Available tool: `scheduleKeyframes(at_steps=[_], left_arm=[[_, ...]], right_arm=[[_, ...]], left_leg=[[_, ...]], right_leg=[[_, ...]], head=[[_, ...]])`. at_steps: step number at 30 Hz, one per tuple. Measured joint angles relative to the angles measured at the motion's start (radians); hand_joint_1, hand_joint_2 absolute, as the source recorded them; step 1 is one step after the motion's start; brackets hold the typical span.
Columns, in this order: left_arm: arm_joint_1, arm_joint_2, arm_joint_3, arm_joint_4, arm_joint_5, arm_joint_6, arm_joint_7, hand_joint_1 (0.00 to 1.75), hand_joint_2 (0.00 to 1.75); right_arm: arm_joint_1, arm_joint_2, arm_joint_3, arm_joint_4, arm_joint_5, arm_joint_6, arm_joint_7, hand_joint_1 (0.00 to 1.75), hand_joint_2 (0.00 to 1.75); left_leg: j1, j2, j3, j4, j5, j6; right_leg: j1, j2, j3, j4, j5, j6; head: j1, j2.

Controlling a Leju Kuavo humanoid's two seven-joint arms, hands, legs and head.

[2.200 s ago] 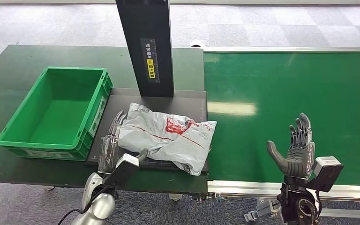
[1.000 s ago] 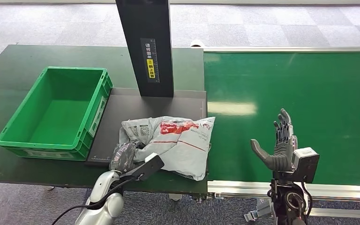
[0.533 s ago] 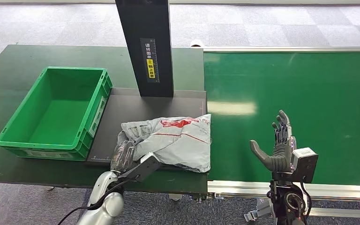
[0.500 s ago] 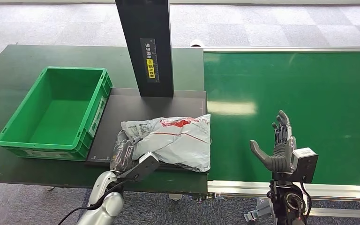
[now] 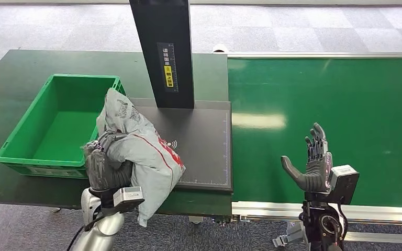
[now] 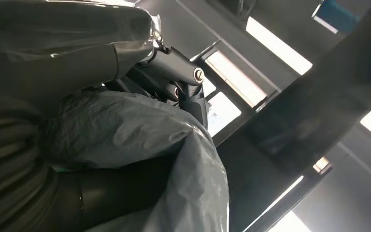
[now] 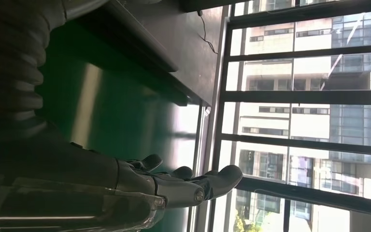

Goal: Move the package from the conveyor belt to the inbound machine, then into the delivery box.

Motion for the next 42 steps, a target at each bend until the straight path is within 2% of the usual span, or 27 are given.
scheduleKeyframes(at_steps=[7, 11, 15, 20, 22, 24, 27, 28, 32, 34, 38, 42], left_arm=[[0.000, -0.004, 0.022, -0.097, -0.018, 0.000, -0.004, 1.75, 1.75], [-0.004, -0.017, 0.052, -0.148, -0.092, 0.000, -0.005, 1.75, 1.75], [-0.039, -0.035, 0.128, -0.189, -0.181, 0.000, -0.005, 1.75, 1.75], [-0.122, -0.051, 0.262, -0.185, -0.271, 0.000, -0.005, 1.75, 1.75], [-0.172, -0.055, 0.330, -0.146, -0.323, 0.000, -0.002, 1.75, 1.75], [-0.242, -0.053, 0.402, -0.051, -0.328, 0.000, 0.030, 1.75, 1.75], [-0.353, -0.018, 0.479, 0.143, -0.243, -0.001, 0.128, 1.75, 1.75], [-0.379, -0.005, 0.501, 0.189, -0.249, -0.001, 0.139, 1.75, 1.75], [-0.484, 0.014, 0.666, 0.305, -0.415, 0.000, 0.046, 1.75, 1.75], [-0.532, 0.016, 0.750, 0.338, -0.527, 0.000, 0.053, 1.75, 1.75], [-0.601, 0.031, 0.836, 0.378, -0.724, 0.000, 0.178, 1.75, 1.75], [-0.655, 0.061, 0.852, 0.405, -0.768, 0.000, 0.273, 1.75, 1.75]], right_arm=[[-0.002, -0.008, 0.007, 0.009, -0.006, -0.002, -0.001, 0.00, 1.75], [-0.002, -0.015, 0.013, 0.013, -0.018, -0.010, -0.004, 0.00, 1.75], [0.001, -0.024, 0.021, 0.015, -0.030, -0.019, -0.010, 0.00, 1.75], [0.004, -0.033, 0.033, 0.016, -0.039, -0.030, -0.012, 0.00, 1.75], [0.005, -0.035, 0.035, 0.016, -0.040, -0.035, -0.013, 0.00, 1.75], [0.007, -0.036, 0.036, 0.016, -0.040, -0.037, -0.013, 0.00, 1.75], [0.012, -0.036, 0.039, 0.016, -0.037, -0.038, -0.013, 0.00, 1.75], [0.013, -0.036, 0.039, 0.017, -0.035, -0.038, -0.012, 0.00, 1.75], [0.016, -0.043, 0.042, 0.020, -0.037, -0.038, -0.012, 0.00, 1.75], [0.017, -0.045, 0.046, 0.021, -0.044, -0.038, -0.012, 0.00, 1.75], [0.017, -0.051, 0.049, 0.023, -0.075, -0.027, -0.008, 0.00, 1.75], [0.017, -0.060, 0.061, 0.030, -0.096, -0.020, -0.007, 0.00, 1.75]], left_leg=[[0.000, 0.000, 0.000, 0.000, 0.000, 0.000], [0.000, 0.000, 0.000, 0.000, 0.000, 0.000], [0.000, 0.000, 0.000, 0.000, 0.000, 0.000], [0.000, 0.000, 0.000, 0.000, 0.001, 0.000], [0.000, 0.000, 0.001, 0.000, 0.001, 0.000], [0.000, 0.000, 0.001, 0.000, 0.001, 0.000], [0.000, 0.001, 0.001, 0.000, 0.002, -0.001], [0.001, 0.002, 0.001, 0.000, 0.002, -0.001], [0.001, 0.003, 0.000, 0.000, 0.002, -0.001], [0.000, 0.003, 0.000, 0.000, 0.002, -0.001], [0.000, 0.002, -0.001, 0.000, 0.002, -0.001], [0.001, 0.002, -0.001, 0.000, 0.002, -0.001]], right_leg=[[0.000, 0.000, 0.000, 0.000, 0.000, 0.000], [0.000, 0.000, 0.000, 0.000, 0.000, 0.000], [0.000, 0.000, 0.000, 0.000, 0.000, 0.000], [0.000, 0.000, 0.000, 0.000, 0.000, 0.000], [0.000, 0.000, 0.000, 0.000, 0.000, 0.000], [0.000, 0.000, 0.000, 0.000, 0.000, 0.000], [0.001, 0.001, 0.000, 0.001, 0.001, -0.001], [0.001, 0.001, 0.000, 0.001, 0.002, -0.001], [0.001, 0.001, -0.001, 0.001, 0.002, -0.001], [0.001, 0.001, -0.002, 0.001, 0.001, -0.001], [0.001, 0.001, -0.002, 0.001, 0.001, -0.001], [0.001, 0.001, -0.002, 0.001, 0.001, -0.001]], head=[[0.000, 0.000], [0.000, 0.000], [0.000, 0.000], [0.000, 0.000], [0.000, 0.000], [0.000, 0.000], [0.000, 0.000], [0.000, 0.000], [0.000, 0.000], [0.000, 0.000], [0.000, 0.000], [0.000, 0.000]])
